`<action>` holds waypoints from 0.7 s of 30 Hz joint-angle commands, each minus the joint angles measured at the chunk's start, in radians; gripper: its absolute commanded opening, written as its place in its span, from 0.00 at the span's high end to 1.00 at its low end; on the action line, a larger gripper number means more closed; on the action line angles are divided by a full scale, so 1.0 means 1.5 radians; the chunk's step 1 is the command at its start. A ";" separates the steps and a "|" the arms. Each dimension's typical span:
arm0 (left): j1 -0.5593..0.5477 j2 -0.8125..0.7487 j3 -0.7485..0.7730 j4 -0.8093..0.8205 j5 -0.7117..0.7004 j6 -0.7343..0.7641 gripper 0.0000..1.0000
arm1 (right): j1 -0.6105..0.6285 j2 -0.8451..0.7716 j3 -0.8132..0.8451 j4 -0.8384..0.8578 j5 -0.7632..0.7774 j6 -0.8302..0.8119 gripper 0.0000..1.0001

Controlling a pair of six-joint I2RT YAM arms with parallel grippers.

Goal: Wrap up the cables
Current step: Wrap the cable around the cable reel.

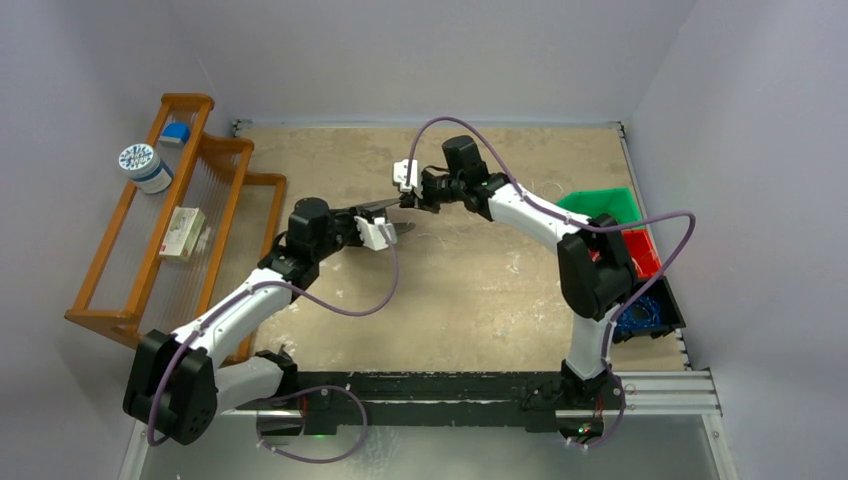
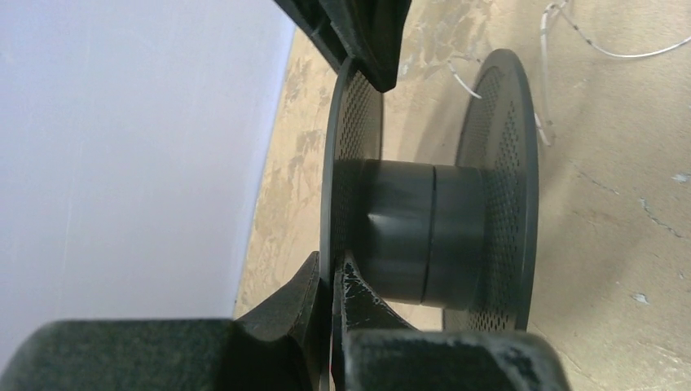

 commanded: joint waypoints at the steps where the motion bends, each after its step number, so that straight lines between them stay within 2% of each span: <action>1: -0.008 0.004 0.020 0.038 0.025 -0.056 1.00 | 0.004 -0.017 -0.013 0.018 0.001 0.074 1.00; 3: -0.007 0.002 0.017 0.069 0.001 -0.086 1.00 | 0.004 -0.023 -0.019 0.047 0.015 0.095 1.00; 5: -0.006 0.001 0.015 0.100 -0.025 -0.110 0.94 | 0.003 -0.034 -0.032 0.077 0.044 0.121 1.00; 7: -0.006 0.003 0.013 0.118 -0.051 -0.121 0.80 | 0.003 -0.046 -0.046 0.107 0.072 0.151 1.00; 12: -0.005 0.010 0.013 0.172 -0.124 -0.172 0.37 | 0.003 -0.073 -0.075 0.167 0.140 0.227 1.00; 14: -0.004 0.012 0.019 0.184 -0.151 -0.194 0.29 | 0.003 -0.082 -0.087 0.194 0.168 0.254 1.00; 21: -0.005 0.011 0.024 0.255 -0.275 -0.262 0.22 | 0.004 -0.089 -0.106 0.241 0.252 0.298 1.00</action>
